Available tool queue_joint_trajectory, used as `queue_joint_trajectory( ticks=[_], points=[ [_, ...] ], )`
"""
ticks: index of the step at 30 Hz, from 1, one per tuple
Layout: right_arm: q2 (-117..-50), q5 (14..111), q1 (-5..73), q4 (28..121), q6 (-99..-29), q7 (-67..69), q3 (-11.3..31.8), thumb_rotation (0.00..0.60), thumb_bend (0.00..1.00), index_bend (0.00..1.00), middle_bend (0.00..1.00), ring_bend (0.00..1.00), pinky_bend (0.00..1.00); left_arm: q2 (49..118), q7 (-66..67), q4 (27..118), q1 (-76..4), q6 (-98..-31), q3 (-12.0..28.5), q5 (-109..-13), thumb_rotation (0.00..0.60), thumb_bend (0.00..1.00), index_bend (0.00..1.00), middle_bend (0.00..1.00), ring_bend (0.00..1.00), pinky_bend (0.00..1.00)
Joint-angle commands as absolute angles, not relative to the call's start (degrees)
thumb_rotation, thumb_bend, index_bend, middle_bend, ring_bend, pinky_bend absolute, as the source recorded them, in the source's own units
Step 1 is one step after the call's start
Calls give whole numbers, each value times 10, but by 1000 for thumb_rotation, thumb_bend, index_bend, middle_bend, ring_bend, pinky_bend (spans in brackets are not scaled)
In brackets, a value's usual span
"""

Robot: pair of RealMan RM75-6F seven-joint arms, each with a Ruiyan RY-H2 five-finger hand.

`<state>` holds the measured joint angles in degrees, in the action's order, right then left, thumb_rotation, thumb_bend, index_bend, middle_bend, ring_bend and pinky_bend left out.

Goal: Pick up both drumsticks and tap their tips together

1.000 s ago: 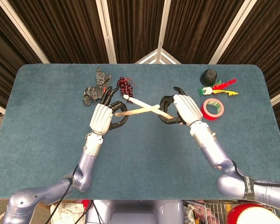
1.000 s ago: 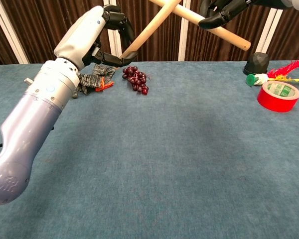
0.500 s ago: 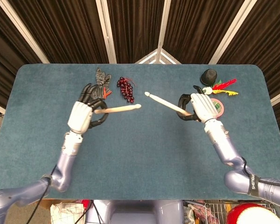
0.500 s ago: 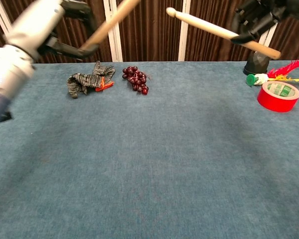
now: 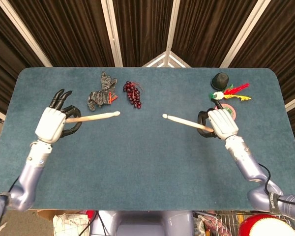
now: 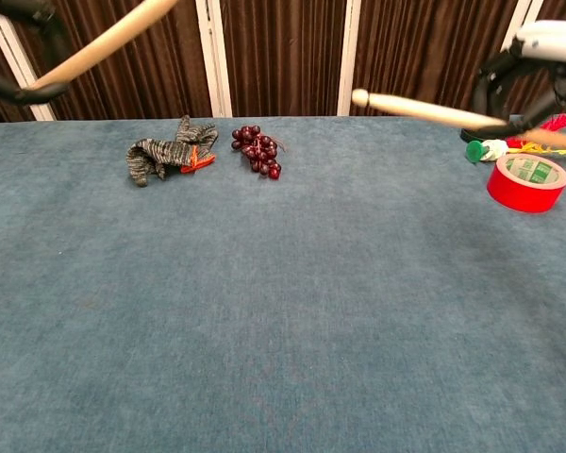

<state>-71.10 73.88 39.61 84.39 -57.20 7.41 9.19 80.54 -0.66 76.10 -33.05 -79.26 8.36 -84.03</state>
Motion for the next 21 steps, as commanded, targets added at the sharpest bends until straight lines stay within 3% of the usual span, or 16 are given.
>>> queue_joint_trajectory(
  ticks=[1, 10, 21],
  points=[
    [-736, 813, 365, 788, -593, 103, 32, 600, 430, 738, 622, 427, 0, 769, -14, 766, -306, -754, 45, -838, 600, 509, 594, 624, 96, 0],
    [-795, 865, 330, 688, -613, 153, -13, 600, 430, 737, 622, 427, 0, 795, -48, 669, -293, -718, 5, -863, 600, 509, 580, 618, 96, 0],
    [-856, 852, 312, 614, -601, 157, -10, 600, 430, 738, 622, 427, 0, 850, -59, 584, -299, -664, -20, -880, 600, 508, 543, 564, 81, 0]
  ],
)
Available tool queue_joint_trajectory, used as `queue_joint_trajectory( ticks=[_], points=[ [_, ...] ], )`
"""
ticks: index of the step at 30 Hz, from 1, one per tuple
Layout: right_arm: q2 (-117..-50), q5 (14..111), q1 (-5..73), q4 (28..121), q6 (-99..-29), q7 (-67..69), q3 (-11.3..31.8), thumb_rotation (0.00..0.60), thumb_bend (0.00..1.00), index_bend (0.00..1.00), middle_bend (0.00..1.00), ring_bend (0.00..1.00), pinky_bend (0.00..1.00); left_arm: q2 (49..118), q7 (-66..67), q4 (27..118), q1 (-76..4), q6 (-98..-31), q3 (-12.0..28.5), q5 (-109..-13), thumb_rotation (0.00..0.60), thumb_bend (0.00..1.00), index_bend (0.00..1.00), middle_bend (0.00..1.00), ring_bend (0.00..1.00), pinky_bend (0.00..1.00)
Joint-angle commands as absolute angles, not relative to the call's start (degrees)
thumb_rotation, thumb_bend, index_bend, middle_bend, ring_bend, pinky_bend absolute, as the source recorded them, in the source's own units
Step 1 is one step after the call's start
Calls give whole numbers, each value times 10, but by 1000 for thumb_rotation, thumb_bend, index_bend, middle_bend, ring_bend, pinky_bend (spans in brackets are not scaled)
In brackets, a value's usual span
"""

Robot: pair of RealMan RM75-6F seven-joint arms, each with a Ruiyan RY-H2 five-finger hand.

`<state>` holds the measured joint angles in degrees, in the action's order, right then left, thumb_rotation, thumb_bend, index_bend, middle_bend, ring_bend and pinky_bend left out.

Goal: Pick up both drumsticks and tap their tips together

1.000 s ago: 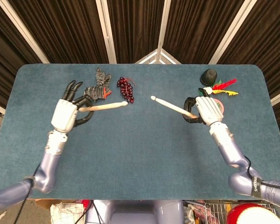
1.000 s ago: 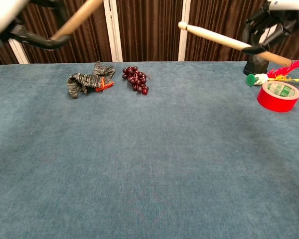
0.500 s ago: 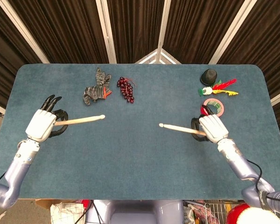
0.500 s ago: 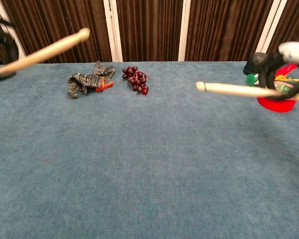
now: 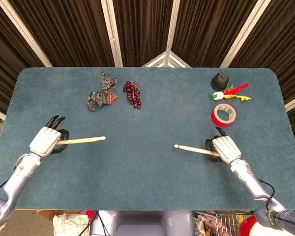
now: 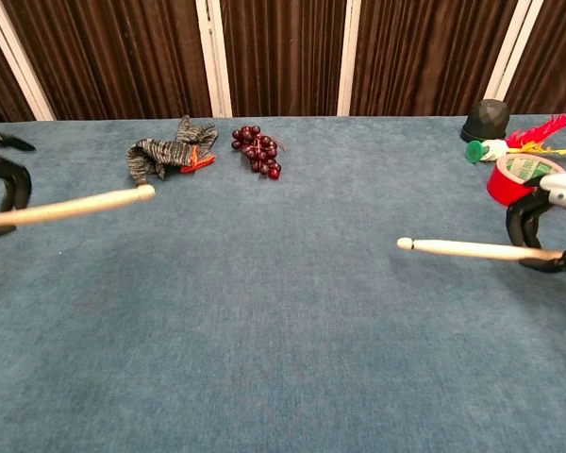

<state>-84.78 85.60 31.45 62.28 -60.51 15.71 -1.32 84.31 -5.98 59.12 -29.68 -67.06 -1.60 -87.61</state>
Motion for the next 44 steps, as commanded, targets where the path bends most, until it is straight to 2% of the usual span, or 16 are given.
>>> queue_joint_trajectory(
  ticks=[1, 4, 9, 14, 18, 21, 25, 28, 32, 34, 37, 44],
  points=[
    [-859, 850, 312, 611, -600, 155, -9, 600, 430, 738, 622, 427, 0, 851, -56, 582, -301, -660, -21, -882, 600, 508, 538, 557, 78, 0],
    [-864, 847, 311, 609, -599, 147, -4, 600, 430, 718, 610, 419, 0, 852, -42, 582, -305, -652, -20, -883, 600, 509, 504, 518, 58, 0],
    [-852, 832, 313, 629, -579, 123, 3, 600, 370, 549, 456, 351, 0, 844, -22, 599, -307, -643, -12, -873, 600, 517, 451, 404, 22, 0],
    [-825, 806, 318, 670, -539, 81, 4, 600, 331, 413, 384, 324, 0, 828, 1, 620, -305, -632, -8, -860, 600, 528, 441, 363, 5, 0],
    [-806, 779, 317, 702, -515, 52, 8, 600, 271, 226, 272, 265, 0, 812, 15, 647, -299, -625, -6, -847, 600, 528, 359, 320, 1, 0],
    [-780, 762, 318, 741, -508, 48, 18, 600, 268, 167, 224, 254, 0, 798, 16, 673, -293, -636, 2, -838, 600, 528, 274, 266, 0, 0],
    [-723, 770, 293, 834, -581, 58, 42, 600, 268, 163, 212, 235, 0, 747, 10, 788, -259, -717, 26, -831, 600, 528, 237, 226, 0, 0],
    [-691, 783, 256, 912, -665, 42, 51, 600, 268, 162, 211, 224, 0, 701, 84, 889, -214, -786, 24, -821, 600, 526, 237, 217, 0, 0],
    [-675, 815, 195, 995, -775, -1, 35, 600, 268, 162, 212, 208, 0, 659, 215, 1009, -150, -859, 11, -776, 600, 505, 216, 192, 0, 0],
    [-678, 837, 167, 1010, -815, -10, 19, 600, 268, 162, 211, 198, 0, 652, 250, 1048, -126, -881, 1, -758, 600, 421, 194, 157, 0, 0],
    [-683, 861, 136, 1009, -855, -29, 0, 600, 268, 162, 198, 186, 0, 642, 257, 1074, -100, -898, -10, -745, 600, 361, 176, 120, 0, 0],
    [-674, 882, 89, 992, -892, -93, -31, 600, 268, 150, 142, 137, 0, 645, 178, 1052, -49, -926, -21, -740, 600, 361, 155, 91, 0, 0]
  ],
)
